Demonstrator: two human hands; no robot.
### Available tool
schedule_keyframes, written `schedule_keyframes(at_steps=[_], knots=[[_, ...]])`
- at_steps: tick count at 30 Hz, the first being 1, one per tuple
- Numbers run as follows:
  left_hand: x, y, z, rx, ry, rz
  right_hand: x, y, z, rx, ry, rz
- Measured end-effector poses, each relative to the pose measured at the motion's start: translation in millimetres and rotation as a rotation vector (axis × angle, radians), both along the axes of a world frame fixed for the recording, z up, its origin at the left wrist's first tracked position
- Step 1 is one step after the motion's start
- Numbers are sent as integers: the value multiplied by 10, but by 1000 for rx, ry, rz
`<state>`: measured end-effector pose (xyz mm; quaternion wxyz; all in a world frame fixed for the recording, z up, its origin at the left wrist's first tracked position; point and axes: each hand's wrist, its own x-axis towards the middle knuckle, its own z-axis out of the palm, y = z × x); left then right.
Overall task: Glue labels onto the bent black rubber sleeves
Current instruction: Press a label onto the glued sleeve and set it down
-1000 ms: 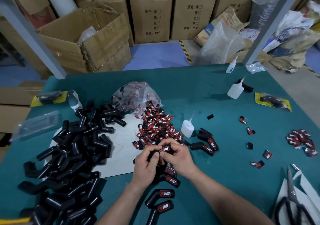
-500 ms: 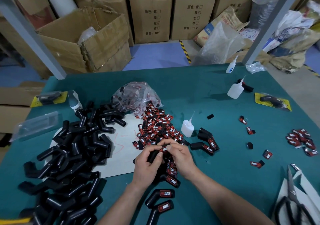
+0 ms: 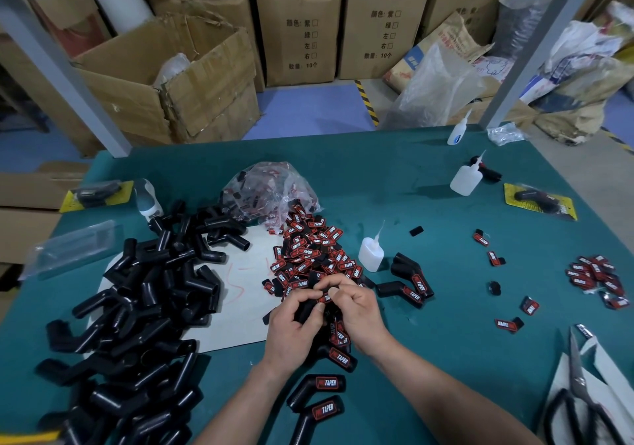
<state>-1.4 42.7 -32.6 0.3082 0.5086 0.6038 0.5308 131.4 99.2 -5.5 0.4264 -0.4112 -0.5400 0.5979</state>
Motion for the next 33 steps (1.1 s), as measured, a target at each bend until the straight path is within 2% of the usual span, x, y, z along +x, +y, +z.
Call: schedule_keyframes(at_steps=[29,33], knots=[[-6,15,-19,-12,-71,6,7,21,-46,1,-18,13],[-12,11,25,20,-121,35,13,-5,-35,-5,19,-82]])
